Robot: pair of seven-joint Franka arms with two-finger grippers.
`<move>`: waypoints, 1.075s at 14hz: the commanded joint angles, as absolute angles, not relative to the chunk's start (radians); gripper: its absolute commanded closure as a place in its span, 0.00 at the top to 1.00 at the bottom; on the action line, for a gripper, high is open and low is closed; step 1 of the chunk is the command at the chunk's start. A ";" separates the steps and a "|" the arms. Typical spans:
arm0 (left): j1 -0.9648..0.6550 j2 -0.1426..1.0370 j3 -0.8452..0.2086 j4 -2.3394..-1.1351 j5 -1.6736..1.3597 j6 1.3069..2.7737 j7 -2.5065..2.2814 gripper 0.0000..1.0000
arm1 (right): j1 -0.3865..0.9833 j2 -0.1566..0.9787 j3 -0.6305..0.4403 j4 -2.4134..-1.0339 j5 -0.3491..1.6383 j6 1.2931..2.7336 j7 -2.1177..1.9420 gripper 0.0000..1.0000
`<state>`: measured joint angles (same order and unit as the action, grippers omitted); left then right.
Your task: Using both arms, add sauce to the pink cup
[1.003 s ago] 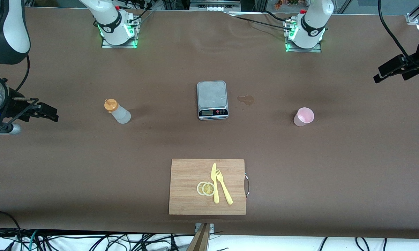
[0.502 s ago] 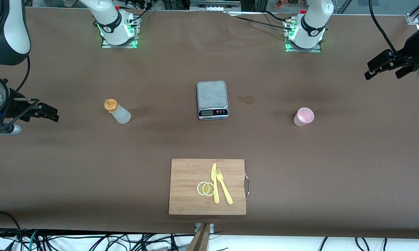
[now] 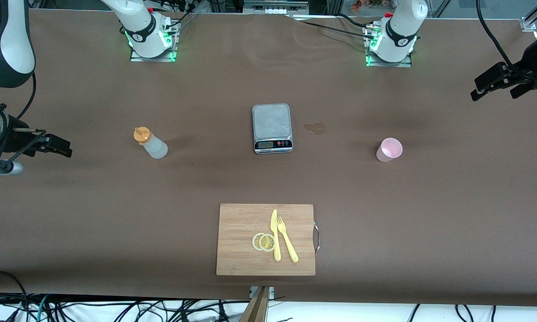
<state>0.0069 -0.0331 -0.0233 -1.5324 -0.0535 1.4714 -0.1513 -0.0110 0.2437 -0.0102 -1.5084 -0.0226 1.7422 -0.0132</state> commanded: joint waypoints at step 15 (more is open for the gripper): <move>0.008 0.006 -0.025 -2.121 0.009 1.889 -0.129 1.00 | -0.012 0.235 -0.012 -1.491 -0.032 1.732 -0.025 1.00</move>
